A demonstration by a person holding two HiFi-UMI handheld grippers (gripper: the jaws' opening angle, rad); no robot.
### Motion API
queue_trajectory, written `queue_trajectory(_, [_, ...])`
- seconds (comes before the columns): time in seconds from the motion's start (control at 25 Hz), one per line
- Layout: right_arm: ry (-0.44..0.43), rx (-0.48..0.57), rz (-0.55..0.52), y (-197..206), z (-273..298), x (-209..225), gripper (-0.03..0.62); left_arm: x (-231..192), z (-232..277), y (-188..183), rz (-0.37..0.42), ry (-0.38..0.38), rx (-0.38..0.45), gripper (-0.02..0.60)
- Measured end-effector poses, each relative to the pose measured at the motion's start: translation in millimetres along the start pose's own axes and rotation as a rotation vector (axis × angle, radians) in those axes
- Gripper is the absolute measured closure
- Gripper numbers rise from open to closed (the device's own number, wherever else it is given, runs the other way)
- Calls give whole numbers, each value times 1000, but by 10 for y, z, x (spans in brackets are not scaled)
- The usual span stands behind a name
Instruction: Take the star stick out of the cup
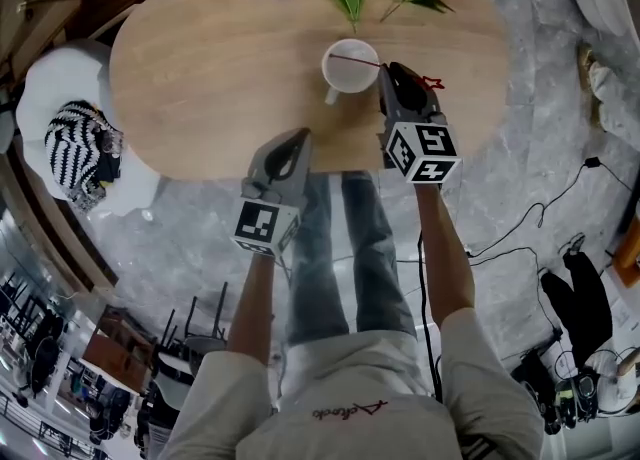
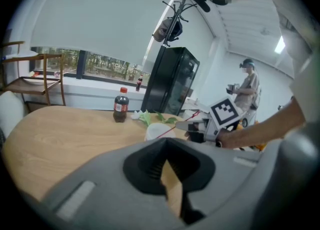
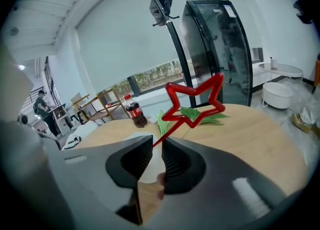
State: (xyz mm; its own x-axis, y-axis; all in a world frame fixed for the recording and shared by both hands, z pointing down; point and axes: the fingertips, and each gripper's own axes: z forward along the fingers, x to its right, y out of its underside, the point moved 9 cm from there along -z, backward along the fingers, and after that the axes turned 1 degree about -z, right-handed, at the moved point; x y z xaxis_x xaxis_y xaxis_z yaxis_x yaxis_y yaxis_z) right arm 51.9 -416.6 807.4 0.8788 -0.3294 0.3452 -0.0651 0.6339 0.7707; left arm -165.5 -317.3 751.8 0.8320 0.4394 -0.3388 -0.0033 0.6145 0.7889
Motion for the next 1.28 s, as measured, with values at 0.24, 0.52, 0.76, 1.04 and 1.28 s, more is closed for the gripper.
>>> queue_trajectory(0.24, [-18,20,-2,-47,-45,-67,560,29,-8,-41,2,2,14,580])
queue_trajectory(0.52, [-32,23,-45,-138,-92,-153,574,73,-36,-136,9,-8,37,580])
queue_trajectory(0.76, [-38,22,-62,-197,-203,-198,574,144,-90,-228,21,-8,56,580])
queue_trajectory(1.04, [-45,47,-103,-426,-517,-338,574,291,-232,-458,27,-18,99,580])
queue_trajectory(1.28, [-53,89,-108,-825,-973,-581,575,535,-468,-906,53,-22,165,580])
